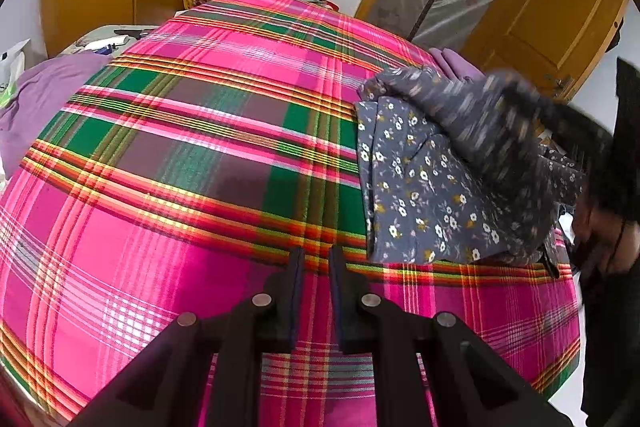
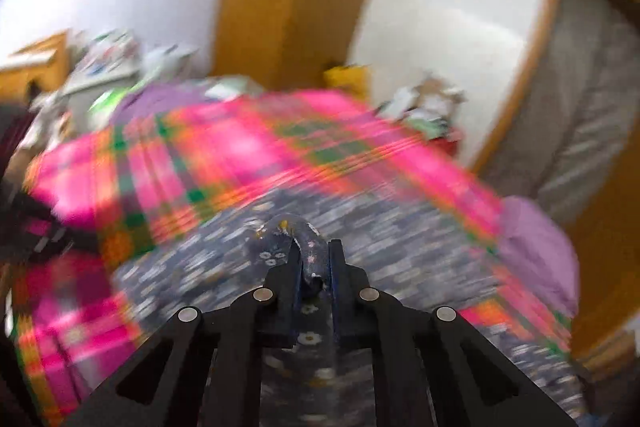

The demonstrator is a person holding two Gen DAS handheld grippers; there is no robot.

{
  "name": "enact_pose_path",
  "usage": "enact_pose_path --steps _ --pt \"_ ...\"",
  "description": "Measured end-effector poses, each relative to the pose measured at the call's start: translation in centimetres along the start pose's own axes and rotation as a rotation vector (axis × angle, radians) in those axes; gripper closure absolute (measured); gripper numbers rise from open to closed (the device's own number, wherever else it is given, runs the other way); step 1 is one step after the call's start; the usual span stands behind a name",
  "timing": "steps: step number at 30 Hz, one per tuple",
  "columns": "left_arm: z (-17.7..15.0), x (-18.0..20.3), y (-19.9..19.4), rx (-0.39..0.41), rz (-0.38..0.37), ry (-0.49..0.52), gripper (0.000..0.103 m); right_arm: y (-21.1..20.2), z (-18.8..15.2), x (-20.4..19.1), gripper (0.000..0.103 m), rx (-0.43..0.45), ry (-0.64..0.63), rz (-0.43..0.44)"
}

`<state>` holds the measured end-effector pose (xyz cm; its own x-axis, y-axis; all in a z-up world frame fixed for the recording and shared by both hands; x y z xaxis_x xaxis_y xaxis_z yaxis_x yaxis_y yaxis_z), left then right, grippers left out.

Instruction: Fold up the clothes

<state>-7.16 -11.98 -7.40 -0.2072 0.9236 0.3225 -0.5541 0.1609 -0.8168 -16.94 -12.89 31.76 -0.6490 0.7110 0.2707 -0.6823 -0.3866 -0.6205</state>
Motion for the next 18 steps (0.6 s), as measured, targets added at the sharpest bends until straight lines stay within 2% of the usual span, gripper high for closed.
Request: enact_pose_path --steps 3,5,9,11,14,18 --pt "0.1 -0.1 -0.1 0.001 -0.004 -0.005 0.091 -0.7 1.1 6.4 0.092 0.032 0.130 -0.146" --pt "0.1 -0.2 -0.1 0.001 -0.007 -0.006 0.091 -1.0 0.5 10.4 0.092 0.021 0.218 -0.238" --pt "0.3 -0.2 0.1 -0.004 -0.012 -0.009 0.091 -0.4 -3.0 14.9 0.089 -0.084 0.352 -0.330" --pt "0.3 0.0 0.1 -0.007 -0.015 -0.003 0.091 0.0 -4.9 15.4 0.085 -0.132 0.382 -0.334" --pt "0.3 0.4 0.2 -0.010 -0.018 0.007 0.091 0.1 -6.7 14.6 0.070 -0.169 0.375 -0.319" --pt "0.3 0.9 0.1 -0.012 -0.021 0.017 0.091 -1.7 -6.2 11.4 0.067 -0.118 0.287 -0.247"
Point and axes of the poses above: each gripper's, at about its wrist camera, not at the fingertips, and y roughly the way its jaws point, x to its right, z to its top, the point moved 6 cm from there along y, roughly the way its jaws point, and after that the axes turned 5 degrees about -x, right-handed, at the moved point
